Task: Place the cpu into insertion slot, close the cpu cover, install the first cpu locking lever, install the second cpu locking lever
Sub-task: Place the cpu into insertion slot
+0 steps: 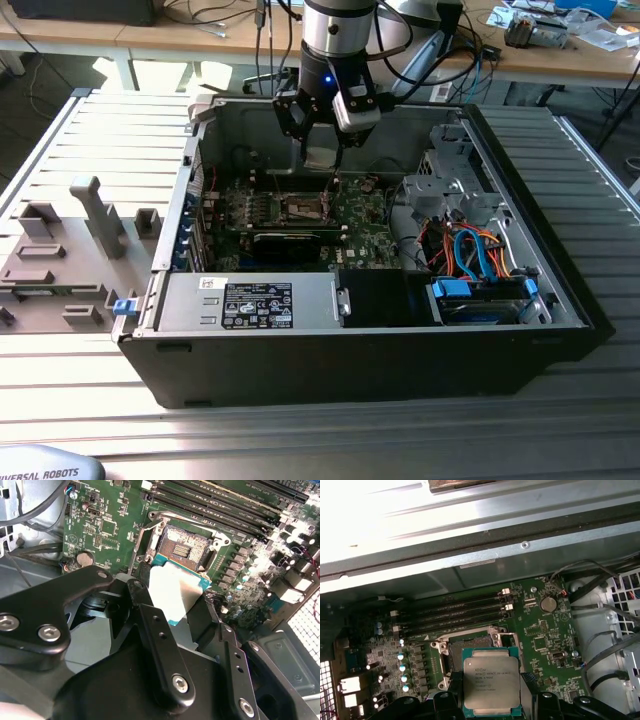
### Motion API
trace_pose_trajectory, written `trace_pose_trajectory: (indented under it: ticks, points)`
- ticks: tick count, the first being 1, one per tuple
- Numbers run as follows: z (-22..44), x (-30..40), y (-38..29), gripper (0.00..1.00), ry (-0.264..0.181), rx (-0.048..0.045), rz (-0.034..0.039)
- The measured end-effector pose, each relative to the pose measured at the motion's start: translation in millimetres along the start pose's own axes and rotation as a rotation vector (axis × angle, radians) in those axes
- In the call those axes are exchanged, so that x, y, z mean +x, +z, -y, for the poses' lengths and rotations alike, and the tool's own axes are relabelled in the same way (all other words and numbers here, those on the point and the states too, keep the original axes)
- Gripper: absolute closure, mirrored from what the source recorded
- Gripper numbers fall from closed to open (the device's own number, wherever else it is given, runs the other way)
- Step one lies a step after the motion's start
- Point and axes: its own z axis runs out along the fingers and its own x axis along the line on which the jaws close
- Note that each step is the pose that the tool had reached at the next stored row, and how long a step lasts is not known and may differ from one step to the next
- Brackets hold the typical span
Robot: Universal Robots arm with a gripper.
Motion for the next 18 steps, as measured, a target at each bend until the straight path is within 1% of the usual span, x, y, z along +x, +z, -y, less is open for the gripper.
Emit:
trace_pose_trajectory:
  ticks: [18]
  points:
    - [0.0, 0.0, 0.1, 0.46, 0.018, -0.0003, 0.0015]
